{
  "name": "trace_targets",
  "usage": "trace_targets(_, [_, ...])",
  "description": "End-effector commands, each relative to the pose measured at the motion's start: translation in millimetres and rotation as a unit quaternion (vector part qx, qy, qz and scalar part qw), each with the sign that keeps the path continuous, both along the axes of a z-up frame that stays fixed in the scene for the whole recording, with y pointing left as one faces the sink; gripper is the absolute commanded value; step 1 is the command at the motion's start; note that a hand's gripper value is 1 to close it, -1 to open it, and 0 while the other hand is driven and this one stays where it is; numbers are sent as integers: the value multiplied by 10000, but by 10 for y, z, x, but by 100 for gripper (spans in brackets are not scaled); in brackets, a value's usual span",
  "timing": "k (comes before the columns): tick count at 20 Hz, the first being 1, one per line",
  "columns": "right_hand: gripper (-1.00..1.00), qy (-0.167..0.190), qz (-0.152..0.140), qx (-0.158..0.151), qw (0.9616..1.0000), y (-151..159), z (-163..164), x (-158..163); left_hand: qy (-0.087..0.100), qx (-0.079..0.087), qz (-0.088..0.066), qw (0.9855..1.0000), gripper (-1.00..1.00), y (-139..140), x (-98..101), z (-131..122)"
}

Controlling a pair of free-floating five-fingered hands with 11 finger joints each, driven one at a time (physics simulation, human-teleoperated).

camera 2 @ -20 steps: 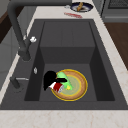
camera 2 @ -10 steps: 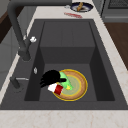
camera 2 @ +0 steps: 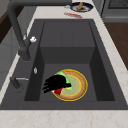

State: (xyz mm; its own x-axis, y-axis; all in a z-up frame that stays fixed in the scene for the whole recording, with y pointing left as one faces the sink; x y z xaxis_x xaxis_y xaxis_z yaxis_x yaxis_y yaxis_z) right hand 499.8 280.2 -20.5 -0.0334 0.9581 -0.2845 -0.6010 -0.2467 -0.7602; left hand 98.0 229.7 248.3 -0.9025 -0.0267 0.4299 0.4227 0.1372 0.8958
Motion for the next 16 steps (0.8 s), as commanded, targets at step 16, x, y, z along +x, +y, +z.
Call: trace_targets(16, [-100, -701, 224, 1362, 9879, -147, -563, 147, 0, 0, 0, 10000, 0, 0, 0, 0])
